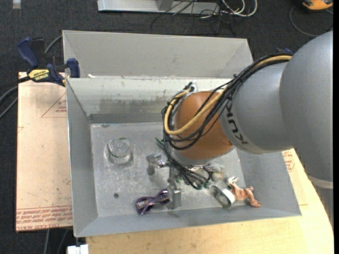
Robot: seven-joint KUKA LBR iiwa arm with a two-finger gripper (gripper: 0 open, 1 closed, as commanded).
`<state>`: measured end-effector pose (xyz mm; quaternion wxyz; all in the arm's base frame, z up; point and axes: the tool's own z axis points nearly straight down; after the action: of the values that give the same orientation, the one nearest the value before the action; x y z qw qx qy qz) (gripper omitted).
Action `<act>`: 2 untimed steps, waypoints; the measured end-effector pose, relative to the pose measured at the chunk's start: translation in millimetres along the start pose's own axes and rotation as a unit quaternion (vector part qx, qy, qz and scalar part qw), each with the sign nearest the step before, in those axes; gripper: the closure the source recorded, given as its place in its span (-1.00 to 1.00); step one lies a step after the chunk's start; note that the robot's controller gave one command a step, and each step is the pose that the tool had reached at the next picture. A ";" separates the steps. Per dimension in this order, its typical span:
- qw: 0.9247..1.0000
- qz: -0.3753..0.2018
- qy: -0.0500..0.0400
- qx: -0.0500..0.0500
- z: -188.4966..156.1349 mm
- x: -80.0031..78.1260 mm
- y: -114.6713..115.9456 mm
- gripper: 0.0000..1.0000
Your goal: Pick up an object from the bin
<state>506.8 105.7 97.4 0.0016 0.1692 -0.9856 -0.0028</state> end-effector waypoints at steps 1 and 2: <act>0.999 0.049 -0.004 0.000 10.5 24.8 -10.2 -1.00; 0.993 -0.115 -0.005 0.001 24.2 15.5 -6.2 -1.00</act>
Offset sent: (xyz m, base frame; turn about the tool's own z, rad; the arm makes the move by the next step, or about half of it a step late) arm -0.0141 -0.0101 -0.0274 -0.2352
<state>494.2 94.7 73.3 -0.0043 0.2812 -0.9596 -0.0032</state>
